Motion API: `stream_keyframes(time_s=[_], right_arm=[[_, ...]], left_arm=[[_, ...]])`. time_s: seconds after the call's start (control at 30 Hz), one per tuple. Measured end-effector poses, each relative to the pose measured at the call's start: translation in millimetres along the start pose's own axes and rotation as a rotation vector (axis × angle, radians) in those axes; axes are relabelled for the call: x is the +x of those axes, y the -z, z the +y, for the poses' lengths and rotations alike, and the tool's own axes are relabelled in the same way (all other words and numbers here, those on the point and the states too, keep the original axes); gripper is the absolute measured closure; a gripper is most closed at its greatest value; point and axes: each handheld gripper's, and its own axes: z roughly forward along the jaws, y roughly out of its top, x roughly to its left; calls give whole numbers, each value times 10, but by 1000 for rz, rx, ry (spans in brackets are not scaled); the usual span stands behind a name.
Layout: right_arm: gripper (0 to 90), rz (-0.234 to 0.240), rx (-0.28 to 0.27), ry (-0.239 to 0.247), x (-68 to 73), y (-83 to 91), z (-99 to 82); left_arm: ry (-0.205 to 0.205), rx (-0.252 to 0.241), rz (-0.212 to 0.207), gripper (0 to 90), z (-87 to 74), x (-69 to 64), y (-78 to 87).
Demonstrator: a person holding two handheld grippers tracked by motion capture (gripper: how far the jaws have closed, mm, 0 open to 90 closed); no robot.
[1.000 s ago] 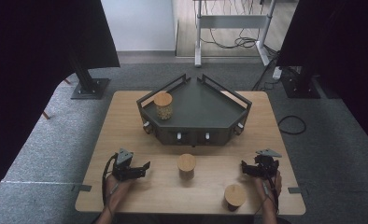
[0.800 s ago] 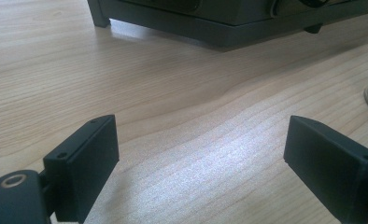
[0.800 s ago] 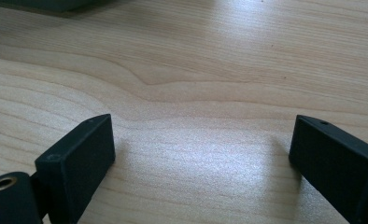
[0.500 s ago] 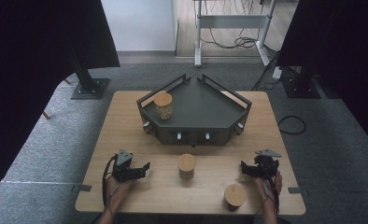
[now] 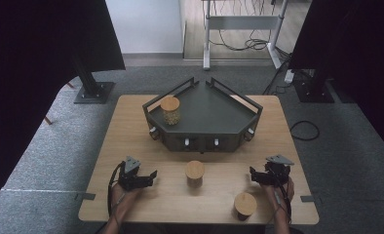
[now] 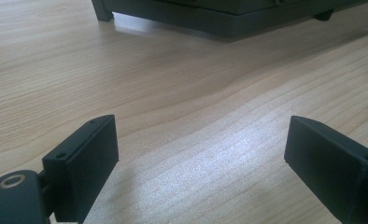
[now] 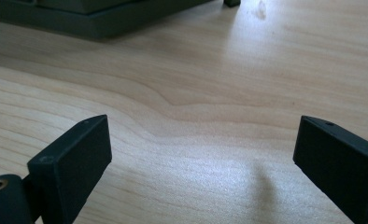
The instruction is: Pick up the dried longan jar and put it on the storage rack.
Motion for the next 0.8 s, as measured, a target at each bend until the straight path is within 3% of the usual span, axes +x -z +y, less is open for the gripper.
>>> stream_keyframes(time_s=[0.5,0.8], right_arm=[[35,19,-57,11,48,176,47],[23,26,-76,50,102,297,110]], left_arm=[[12,63,11,95,96,-16,-44],[2,107,23,96,157,-51,-73]])
